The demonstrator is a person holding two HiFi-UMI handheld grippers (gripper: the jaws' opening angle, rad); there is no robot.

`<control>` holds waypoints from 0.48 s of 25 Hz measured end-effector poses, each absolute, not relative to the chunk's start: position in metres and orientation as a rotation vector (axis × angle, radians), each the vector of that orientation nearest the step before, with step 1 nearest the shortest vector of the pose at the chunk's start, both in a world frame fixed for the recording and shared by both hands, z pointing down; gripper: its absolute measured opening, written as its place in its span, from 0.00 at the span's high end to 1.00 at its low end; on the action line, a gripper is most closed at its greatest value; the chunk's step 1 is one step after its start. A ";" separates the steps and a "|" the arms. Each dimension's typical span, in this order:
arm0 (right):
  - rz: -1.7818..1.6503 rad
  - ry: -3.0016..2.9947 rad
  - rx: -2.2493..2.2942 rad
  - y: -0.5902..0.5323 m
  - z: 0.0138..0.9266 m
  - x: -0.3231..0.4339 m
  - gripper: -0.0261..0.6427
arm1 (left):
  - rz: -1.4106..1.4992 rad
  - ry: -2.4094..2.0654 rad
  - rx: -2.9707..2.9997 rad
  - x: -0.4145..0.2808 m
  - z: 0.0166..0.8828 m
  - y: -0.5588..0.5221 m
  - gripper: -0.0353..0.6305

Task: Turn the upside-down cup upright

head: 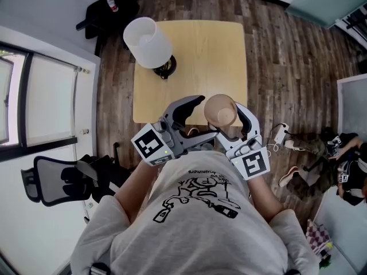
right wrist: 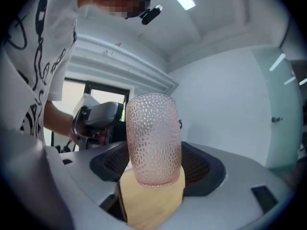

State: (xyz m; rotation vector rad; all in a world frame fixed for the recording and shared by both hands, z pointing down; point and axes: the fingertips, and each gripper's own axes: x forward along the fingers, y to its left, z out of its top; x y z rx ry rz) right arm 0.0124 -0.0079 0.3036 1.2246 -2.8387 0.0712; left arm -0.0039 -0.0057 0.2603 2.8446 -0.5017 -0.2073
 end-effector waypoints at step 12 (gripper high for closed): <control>0.141 -3.023 1.083 0.004 0.304 -0.005 0.47 | -0.171 -0.432 2.922 0.013 0.245 -0.002 0.39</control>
